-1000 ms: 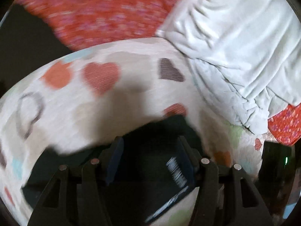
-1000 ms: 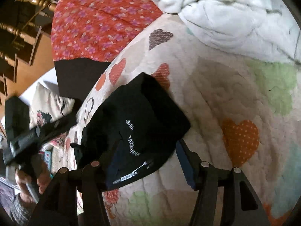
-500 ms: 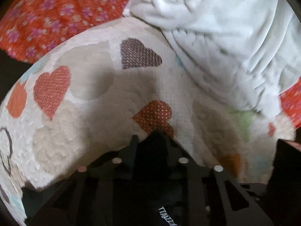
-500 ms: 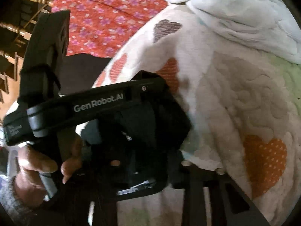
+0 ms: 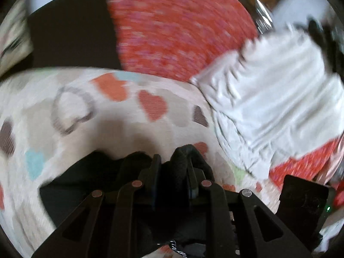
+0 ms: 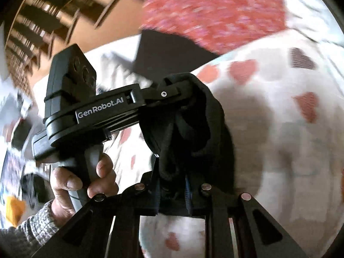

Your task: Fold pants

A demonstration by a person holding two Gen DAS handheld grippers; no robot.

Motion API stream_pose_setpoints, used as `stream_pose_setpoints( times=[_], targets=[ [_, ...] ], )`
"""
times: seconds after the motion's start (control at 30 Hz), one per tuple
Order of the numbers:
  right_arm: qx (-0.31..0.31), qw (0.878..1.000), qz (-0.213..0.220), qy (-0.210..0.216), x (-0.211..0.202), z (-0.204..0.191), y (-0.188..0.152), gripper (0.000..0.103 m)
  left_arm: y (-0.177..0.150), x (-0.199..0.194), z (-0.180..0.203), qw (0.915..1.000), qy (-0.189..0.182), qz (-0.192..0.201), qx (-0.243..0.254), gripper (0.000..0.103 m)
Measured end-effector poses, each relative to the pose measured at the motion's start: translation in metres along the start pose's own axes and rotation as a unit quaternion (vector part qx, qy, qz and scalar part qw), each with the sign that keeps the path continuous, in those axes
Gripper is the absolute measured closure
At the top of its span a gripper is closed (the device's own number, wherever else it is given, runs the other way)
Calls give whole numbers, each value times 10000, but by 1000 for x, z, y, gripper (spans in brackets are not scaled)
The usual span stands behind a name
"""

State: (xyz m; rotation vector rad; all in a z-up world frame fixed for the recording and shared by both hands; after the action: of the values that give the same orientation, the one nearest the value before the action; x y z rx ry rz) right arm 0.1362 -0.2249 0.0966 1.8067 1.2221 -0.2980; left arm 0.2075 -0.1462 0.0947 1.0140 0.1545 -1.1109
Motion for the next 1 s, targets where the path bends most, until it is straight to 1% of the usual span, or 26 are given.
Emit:
stream_pose_setpoints(
  times=[0.07, 0.1, 0.13, 0.23, 0.27, 0.33, 0.37, 0.4, 0.43, 0.47, 0.5, 0.53, 0.6, 0.63, 0.67, 0.7, 0.77, 0.8, 0.87, 0.93, 1.0],
  targets=[
    [-291, 9992, -255, -13, 24, -27, -10, 83, -11, -18, -41, 9983, -63, 175, -551, 83],
    [-432, 9982, -405, -44, 38, -38, -18, 83, -20, -25, -65, 9958, -56, 266, -870, 82],
    [-560, 9969, -543, -91, 50, -45, -26, 83, -27, -30, -83, 9936, 4, 329, -1076, 82],
    [-1012, 9893, -968, -418, 93, -59, -52, 83, -50, -37, -127, 9859, 25, 372, -1634, 82],
    [-1178, 9853, -1108, -548, 107, -61, -62, 83, -55, -39, -138, 9829, -7, 382, -1803, 79],
    [-1339, 9805, -1255, -706, 123, -61, -73, 80, -66, -42, -154, 9769, -122, 430, -2090, 73],
    [-1406, 9787, -1269, -787, 128, -60, -75, 80, -70, -44, -158, 9749, -162, 442, -2178, 69],
    [-1451, 9779, -1268, -814, 130, -60, -77, 76, -75, -47, -164, 9721, -195, 463, -2293, 63],
    [-1473, 9775, -1284, -790, 131, -63, -78, 68, -79, -49, -167, 9700, -220, 494, -2371, 60],
    [-1487, 9775, -1304, -730, 130, -66, -79, 63, -83, -54, -173, 9674, -251, 532, -2462, 57],
    [-1511, 9774, -1321, -667, 128, -71, -79, 51, -86, -57, -178, 9637, -294, 580, -2589, 57],
    [-1562, 9767, -1344, -606, 126, -75, -81, 45, -89, -59, -183, 9607, -331, 612, -2686, 56],
    [-1714, 9737, -1378, -590, 122, -85, -85, 42, -95, -63, -195, 9522, -380, 652, -2960, 54],
    [-1797, 9720, -1391, -600, 121, -89, -88, 40, -97, -66, -199, 9491, -381, 674, -3053, 53],
    [-1864, 9704, -1414, -598, 118, -93, -93, 40, -99, -69, -202, 9478, -378, 685, -3091, 53],
    [-1887, 9695, -1451, -590, 117, -98, -97, 40, -99, -72, -204, 9480, -329, 683, -3091, 53],
    [-1890, 9684, -1524, -564, 112, -102, -103, 40, -100, -80, -202, 9521, -171, 671, -2977, 53],
    [-1890, 9684, -1534, -544, 109, -103, -104, 40, -100, -85, -200, 9549, -55, 708, -2882, 53],
    [-1879, 9696, -1493, -488, 98, -104, -103, 40, -100, -94, -199, 9568, 46, 764, -2804, 53],
    [-1833, 9719, -1406, -462, 84, -101, -98, 40, -101, -104, -203, 9547, 204, 874, -2839, 53],
    [-1717, 9756, -1262, -521, 69, -93, -87, 39, -103, -112, -209, 9487, 249, 1008, -2988, 53]
  ],
)
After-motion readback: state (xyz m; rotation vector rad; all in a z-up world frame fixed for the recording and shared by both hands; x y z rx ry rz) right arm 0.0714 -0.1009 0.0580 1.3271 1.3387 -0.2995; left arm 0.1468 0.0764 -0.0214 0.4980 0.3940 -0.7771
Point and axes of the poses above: each gripper's, at about its wrist camera, not at the fingertips, and x roughly the way its jaws point, z to its right, y to its top, the point moved 8 cm from there along x, roughly the way its jaws point, and after that the axes turned 8 degrees about -y, right-handed, at the moved point
